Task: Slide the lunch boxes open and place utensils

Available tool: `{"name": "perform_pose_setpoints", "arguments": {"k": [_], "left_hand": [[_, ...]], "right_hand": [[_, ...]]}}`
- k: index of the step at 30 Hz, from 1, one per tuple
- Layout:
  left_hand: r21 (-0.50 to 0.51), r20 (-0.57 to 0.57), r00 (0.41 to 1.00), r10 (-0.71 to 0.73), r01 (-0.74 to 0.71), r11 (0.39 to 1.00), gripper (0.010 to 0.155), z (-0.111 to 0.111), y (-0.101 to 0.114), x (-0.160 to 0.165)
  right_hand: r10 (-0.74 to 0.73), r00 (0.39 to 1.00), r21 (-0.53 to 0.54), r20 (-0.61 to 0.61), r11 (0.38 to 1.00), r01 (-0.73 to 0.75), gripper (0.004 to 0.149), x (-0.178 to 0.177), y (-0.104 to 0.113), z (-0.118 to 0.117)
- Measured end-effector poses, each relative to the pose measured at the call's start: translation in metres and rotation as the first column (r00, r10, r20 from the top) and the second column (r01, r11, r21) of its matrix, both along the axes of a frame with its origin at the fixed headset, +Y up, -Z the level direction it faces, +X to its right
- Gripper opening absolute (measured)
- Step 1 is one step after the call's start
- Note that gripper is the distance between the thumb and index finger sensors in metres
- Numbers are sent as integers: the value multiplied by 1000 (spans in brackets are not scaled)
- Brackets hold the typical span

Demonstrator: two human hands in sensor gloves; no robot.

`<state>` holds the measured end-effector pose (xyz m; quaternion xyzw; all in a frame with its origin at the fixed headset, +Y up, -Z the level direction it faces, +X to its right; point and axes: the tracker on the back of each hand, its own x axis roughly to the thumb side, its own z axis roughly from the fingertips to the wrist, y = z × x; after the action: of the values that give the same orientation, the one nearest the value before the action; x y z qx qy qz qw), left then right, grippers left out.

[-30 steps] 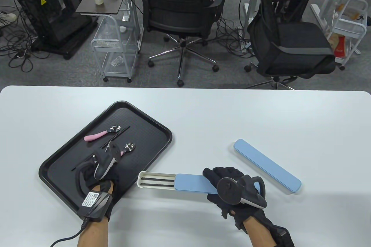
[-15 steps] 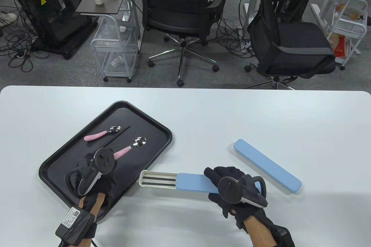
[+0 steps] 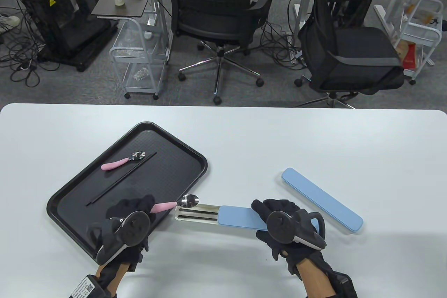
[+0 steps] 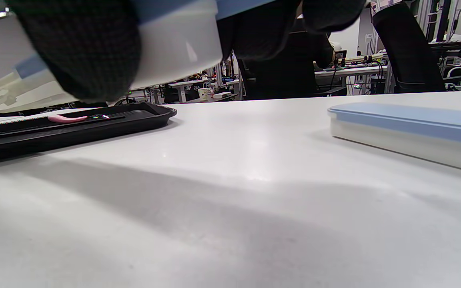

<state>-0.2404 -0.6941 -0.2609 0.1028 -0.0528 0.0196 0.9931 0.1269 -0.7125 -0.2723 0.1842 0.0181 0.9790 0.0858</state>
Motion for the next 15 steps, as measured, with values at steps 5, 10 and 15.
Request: {"name": "perform_pose_setpoints", "arguments": {"k": [5,10,15], "left_hand": [[-36,44,995,-87,89,995,56,1,-8,13],[-24,65,986,-152,154,988,56,4,-11,24],[1,104,969,-225,226,974,56,11,-15,40]], "right_hand": [[-4,1000,8,-8,1000,5,76,-1,1,2],[-18,999,1,-49,1000,18,76,-8,0,5],[-7,997,22,-81,1000,9,76,-16,2,9]]}}
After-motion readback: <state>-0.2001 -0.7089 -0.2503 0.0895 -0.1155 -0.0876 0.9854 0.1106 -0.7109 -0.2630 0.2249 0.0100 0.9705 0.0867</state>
